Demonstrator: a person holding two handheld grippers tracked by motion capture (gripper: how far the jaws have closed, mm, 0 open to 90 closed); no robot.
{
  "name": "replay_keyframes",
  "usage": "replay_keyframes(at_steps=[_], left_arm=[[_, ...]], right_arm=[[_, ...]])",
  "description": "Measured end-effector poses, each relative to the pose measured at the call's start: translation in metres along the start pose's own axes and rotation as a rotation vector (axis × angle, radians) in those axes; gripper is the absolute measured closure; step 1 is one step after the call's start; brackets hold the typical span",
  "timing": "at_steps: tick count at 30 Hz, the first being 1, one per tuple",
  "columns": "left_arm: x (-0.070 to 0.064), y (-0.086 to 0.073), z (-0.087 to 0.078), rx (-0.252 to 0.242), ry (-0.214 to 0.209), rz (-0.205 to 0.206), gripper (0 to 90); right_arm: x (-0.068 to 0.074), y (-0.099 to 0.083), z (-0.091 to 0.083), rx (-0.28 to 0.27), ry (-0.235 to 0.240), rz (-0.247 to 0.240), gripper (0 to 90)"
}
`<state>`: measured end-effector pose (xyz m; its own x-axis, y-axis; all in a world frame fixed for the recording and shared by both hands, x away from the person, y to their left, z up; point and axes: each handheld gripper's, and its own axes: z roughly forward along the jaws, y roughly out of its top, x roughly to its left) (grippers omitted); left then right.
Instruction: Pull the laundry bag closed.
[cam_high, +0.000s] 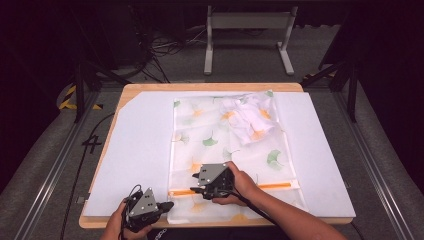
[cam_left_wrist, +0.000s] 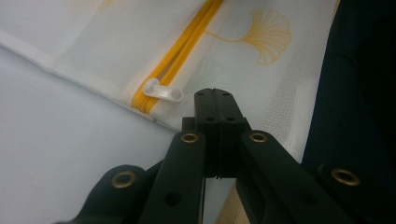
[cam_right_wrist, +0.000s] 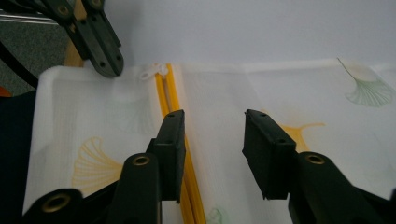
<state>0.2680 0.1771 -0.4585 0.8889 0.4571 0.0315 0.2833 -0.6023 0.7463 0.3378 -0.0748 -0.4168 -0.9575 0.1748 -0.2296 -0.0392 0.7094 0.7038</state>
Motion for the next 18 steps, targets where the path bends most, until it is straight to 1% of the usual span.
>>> replay_keyframes(at_steps=[2,4,5,8,12,14,15,18], left_arm=[[-0.001,-0.001,0.0,-0.003,-0.007,0.0,90.0],[-0.002,-0.001,0.0,-0.005,-0.005,-0.001,90.0],[-0.002,-0.002,0.0,-0.009,-0.005,0.001,90.0],[-0.003,-0.002,0.0,-0.01,-0.002,-0.001,90.0],[-0.004,-0.003,-0.001,-0.007,0.001,0.004,90.0],[-0.004,-0.003,-0.001,-0.009,-0.001,0.007,90.0],[-0.004,-0.004,-0.001,-0.009,-0.001,0.007,90.0],[-0.005,-0.003,-0.001,-0.006,-0.003,0.013,90.0]], right_arm=[[0.004,0.006,0.007,-0.003,0.033,-0.024,62.7],[0.007,0.01,0.013,0.001,0.044,-0.044,66.5],[0.008,0.013,0.016,-0.003,0.066,-0.05,66.5],[0.013,0.019,0.023,0.004,0.079,-0.073,65.9],[0.019,0.027,0.032,-0.001,0.115,-0.1,65.9],[0.021,0.029,0.035,0.0,0.122,-0.103,65.9],[0.021,0.03,0.038,0.005,0.134,-0.102,65.6],[0.023,0.033,0.044,0.029,0.131,-0.108,63.1]])
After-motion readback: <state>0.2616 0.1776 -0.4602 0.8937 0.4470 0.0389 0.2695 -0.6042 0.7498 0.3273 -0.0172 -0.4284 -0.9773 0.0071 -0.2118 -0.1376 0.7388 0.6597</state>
